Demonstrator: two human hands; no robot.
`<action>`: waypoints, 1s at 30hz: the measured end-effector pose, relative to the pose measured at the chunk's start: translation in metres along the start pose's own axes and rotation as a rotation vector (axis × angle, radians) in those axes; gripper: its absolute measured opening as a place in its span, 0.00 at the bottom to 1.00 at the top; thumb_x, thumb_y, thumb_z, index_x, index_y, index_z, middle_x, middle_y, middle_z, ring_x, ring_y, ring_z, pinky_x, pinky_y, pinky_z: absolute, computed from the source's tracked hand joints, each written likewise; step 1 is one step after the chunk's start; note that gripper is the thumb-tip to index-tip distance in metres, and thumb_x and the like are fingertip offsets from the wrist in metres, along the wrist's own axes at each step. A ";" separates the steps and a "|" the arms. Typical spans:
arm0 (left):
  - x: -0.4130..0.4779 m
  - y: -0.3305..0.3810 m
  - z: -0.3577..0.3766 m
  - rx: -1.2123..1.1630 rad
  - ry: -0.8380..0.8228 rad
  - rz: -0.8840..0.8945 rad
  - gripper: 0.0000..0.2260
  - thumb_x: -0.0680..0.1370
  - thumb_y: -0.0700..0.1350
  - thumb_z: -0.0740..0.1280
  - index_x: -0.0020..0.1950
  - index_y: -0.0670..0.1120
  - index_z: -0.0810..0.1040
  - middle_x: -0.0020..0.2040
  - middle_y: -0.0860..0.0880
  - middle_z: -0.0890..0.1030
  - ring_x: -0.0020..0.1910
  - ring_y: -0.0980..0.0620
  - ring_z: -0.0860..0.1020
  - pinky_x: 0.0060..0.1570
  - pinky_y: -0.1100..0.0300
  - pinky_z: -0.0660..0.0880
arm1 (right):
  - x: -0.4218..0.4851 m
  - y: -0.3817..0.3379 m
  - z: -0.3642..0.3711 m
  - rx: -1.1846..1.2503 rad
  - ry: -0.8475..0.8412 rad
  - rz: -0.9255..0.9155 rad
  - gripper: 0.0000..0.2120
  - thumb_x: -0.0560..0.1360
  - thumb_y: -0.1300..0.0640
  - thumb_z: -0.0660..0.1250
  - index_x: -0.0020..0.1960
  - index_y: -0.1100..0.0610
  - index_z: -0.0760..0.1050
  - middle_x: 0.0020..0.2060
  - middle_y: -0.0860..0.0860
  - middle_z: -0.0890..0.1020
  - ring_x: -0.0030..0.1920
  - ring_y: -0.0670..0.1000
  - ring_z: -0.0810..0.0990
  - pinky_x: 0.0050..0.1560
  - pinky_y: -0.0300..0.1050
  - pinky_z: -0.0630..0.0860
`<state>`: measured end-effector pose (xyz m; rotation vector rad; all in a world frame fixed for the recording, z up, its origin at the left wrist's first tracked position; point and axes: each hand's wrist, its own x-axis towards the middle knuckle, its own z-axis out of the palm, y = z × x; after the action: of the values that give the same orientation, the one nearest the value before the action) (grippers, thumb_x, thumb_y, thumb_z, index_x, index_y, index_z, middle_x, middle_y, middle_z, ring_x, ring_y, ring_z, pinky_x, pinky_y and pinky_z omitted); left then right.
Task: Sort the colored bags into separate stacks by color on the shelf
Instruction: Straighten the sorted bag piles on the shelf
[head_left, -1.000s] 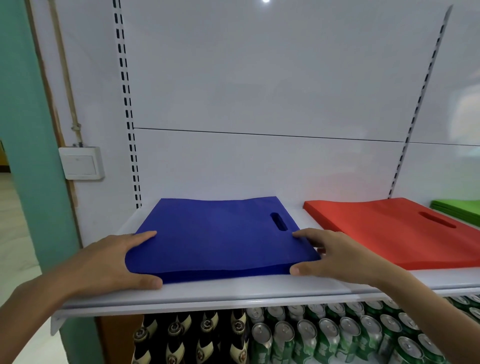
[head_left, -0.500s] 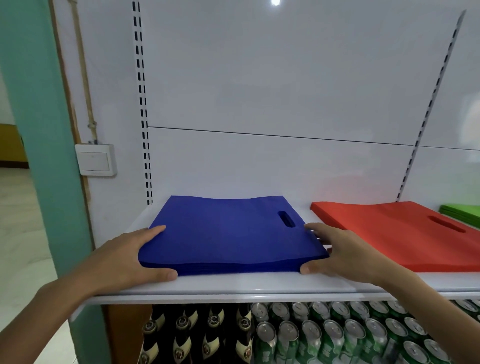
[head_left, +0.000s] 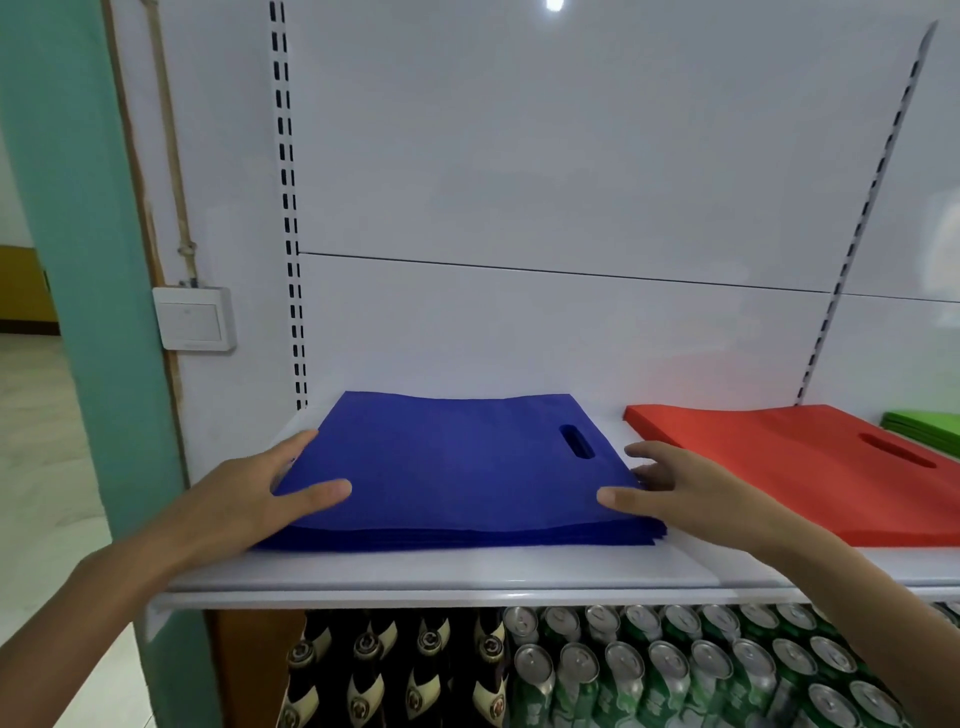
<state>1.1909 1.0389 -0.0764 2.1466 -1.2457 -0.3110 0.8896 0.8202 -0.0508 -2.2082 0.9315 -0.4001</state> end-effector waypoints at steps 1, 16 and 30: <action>0.001 0.001 0.001 -0.009 0.007 -0.008 0.64 0.41 0.84 0.52 0.75 0.58 0.54 0.73 0.54 0.63 0.71 0.52 0.64 0.68 0.57 0.62 | 0.002 -0.001 0.001 -0.001 -0.003 0.011 0.44 0.60 0.33 0.72 0.70 0.51 0.64 0.51 0.42 0.79 0.50 0.42 0.80 0.53 0.44 0.78; 0.003 0.006 -0.001 0.035 0.015 -0.050 0.68 0.39 0.84 0.50 0.75 0.54 0.56 0.75 0.53 0.60 0.73 0.51 0.60 0.70 0.56 0.58 | 0.001 -0.009 0.002 0.070 0.024 0.046 0.18 0.72 0.48 0.69 0.60 0.51 0.71 0.49 0.45 0.83 0.48 0.45 0.82 0.55 0.46 0.77; -0.007 0.006 -0.002 0.136 -0.004 -0.052 0.68 0.39 0.84 0.51 0.75 0.53 0.55 0.71 0.53 0.68 0.66 0.52 0.70 0.64 0.58 0.67 | -0.006 -0.015 0.000 -0.139 0.027 0.088 0.22 0.70 0.53 0.74 0.61 0.55 0.73 0.45 0.47 0.81 0.47 0.46 0.80 0.53 0.44 0.76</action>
<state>1.1843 1.0433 -0.0713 2.2973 -1.2470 -0.2587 0.8931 0.8321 -0.0402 -2.2814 1.0968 -0.3332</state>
